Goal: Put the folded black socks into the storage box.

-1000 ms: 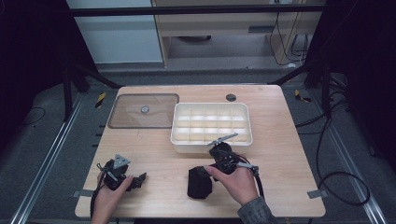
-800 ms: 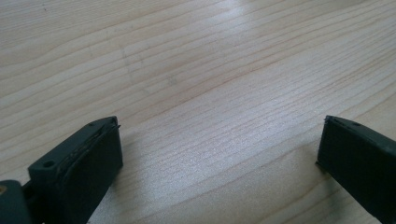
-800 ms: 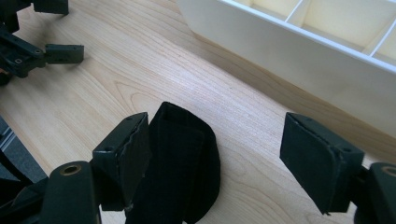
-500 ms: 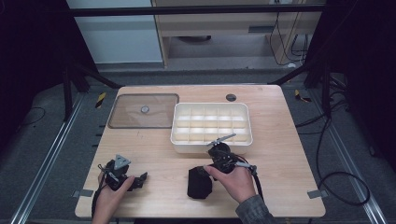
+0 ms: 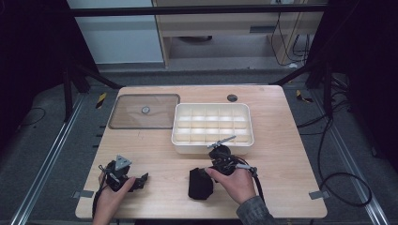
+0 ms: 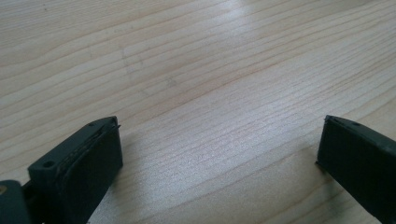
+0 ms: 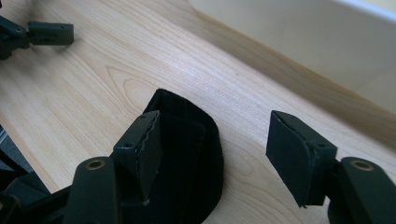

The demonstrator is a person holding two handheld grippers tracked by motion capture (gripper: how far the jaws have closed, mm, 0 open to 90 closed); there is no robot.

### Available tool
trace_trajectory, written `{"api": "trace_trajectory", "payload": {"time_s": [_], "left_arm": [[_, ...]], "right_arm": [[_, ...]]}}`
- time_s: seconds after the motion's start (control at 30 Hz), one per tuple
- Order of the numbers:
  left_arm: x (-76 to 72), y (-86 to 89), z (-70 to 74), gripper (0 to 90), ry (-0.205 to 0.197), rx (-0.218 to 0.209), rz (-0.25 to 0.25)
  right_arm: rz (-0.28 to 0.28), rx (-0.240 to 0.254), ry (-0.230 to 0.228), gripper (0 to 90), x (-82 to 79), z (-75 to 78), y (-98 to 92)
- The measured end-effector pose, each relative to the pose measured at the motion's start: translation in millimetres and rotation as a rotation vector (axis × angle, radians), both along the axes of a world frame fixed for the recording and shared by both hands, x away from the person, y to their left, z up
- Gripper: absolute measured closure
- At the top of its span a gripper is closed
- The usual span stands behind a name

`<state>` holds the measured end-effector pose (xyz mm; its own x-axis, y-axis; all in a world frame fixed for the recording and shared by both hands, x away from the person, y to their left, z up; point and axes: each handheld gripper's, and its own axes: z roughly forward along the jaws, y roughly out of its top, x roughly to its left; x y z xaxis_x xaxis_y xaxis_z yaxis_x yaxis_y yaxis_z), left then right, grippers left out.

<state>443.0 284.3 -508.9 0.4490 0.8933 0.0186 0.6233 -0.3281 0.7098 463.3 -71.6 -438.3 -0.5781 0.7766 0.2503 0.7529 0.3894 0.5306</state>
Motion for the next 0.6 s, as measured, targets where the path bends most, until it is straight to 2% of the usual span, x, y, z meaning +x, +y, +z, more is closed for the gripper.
{"api": "trace_trajectory", "payload": {"time_s": [0.2, 0.47, 0.6], "left_arm": [[0.0, -0.3, -0.1, 0.0, 0.000, 0.001, -0.004], [-0.1, -0.7, 0.0, 0.0, 0.000, 0.001, -0.005], [-0.3, -1.2, -0.1, 0.0, 0.000, 0.000, -0.005]], "right_arm": [[0.000, -0.001, 0.017, 36.9, 0.5, -6.1, 2.3], [0.014, 0.024, 0.003, 36.0, -7.8, 2.0, 3.8], [0.028, 0.015, 0.006, 35.2, -11.0, -1.7, 5.8]]}}
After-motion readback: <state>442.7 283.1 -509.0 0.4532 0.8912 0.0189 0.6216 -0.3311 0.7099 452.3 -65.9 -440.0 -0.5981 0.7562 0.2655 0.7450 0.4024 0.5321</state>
